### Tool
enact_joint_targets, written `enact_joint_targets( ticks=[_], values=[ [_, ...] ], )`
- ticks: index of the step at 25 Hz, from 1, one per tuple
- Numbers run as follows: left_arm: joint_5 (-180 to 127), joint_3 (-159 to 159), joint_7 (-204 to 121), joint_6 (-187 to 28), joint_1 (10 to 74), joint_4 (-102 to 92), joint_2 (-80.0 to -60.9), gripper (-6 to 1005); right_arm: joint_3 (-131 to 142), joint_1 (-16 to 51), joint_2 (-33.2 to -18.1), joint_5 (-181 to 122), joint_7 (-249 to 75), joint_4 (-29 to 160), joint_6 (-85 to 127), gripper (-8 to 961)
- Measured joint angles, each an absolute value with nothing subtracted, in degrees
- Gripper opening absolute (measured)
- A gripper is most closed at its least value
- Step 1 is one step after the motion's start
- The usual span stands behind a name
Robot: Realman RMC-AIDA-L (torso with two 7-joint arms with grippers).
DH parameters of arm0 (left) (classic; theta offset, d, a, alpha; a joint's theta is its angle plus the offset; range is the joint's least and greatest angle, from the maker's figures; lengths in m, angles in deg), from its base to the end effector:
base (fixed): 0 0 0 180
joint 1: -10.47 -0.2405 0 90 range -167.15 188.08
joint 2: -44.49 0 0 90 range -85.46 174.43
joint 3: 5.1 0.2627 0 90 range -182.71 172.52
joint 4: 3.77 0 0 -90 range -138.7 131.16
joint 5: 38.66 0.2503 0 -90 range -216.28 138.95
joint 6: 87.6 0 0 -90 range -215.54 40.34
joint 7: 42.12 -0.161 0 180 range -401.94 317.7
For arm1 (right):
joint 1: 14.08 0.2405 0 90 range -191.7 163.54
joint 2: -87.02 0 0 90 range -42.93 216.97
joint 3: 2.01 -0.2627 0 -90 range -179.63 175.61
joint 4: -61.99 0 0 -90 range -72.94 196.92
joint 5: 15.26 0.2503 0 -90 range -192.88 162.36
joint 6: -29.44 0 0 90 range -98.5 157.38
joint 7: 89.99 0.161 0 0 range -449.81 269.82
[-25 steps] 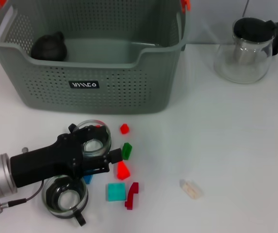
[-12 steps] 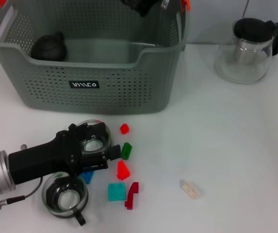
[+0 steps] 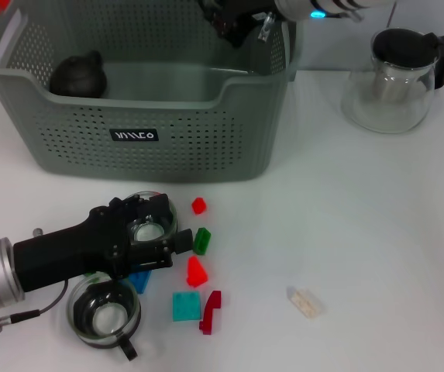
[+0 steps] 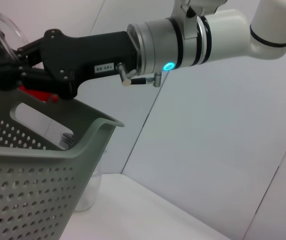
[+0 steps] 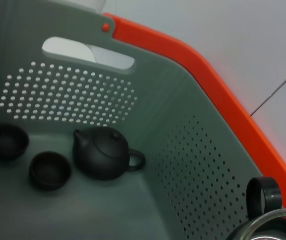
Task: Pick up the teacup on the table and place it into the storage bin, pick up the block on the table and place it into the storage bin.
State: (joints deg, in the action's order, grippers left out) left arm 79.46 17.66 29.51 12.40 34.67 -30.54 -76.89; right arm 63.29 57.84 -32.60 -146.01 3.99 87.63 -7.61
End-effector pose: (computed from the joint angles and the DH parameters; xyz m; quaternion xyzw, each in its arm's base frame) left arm -0.3161 0.2976 -0.0371 -0.8778 -0.2843 -0.3687 0.1124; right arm 0.0456 0.5512 -0.0909 -0.9483 -0.0496 -0.0177 0.3129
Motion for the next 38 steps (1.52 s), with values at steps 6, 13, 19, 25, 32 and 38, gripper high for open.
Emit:
enact_joint_targets(
  ticks=[6, 13, 19, 25, 32, 38],
  values=[
    [79.5, 17.7, 29.5, 12.1, 34.8, -30.4, -76.89, 932, 64.7, 57.7, -32.95, -146.0, 3.8, 86.8, -5.8, 63],
    [79.5, 17.7, 29.5, 11.9, 34.8, -30.3, -76.89, 932, 64.8, 56.9, -33.09, -146.0, 3.8, 86.5, -5.2, 64],
    [79.5, 16.8, 29.5, 12.2, 34.8, -30.3, -76.82, 932, 64.8, 56.4, -33.13, -146.0, 4.3, 86.9, -5.3, 79],
    [79.5, 16.3, 29.5, 12.4, 34.6, -30.3, -76.80, 933, 64.9, 56.3, -33.12, -146.1, 4.4, 87.0, -5.5, 100],
    [79.5, 16.3, 29.6, 13.1, 34.4, -30.4, -76.80, 933, 65.0, 55.7, -33.13, -146.1, 5.1, 89.0, -6.4, 373],
    [79.5, 16.1, 29.6, 13.6, 34.4, -30.6, -76.74, 933, 65.8, 50.3, -33.60, -145.0, 7.9, 103.0, -11.7, 511]
  ],
)
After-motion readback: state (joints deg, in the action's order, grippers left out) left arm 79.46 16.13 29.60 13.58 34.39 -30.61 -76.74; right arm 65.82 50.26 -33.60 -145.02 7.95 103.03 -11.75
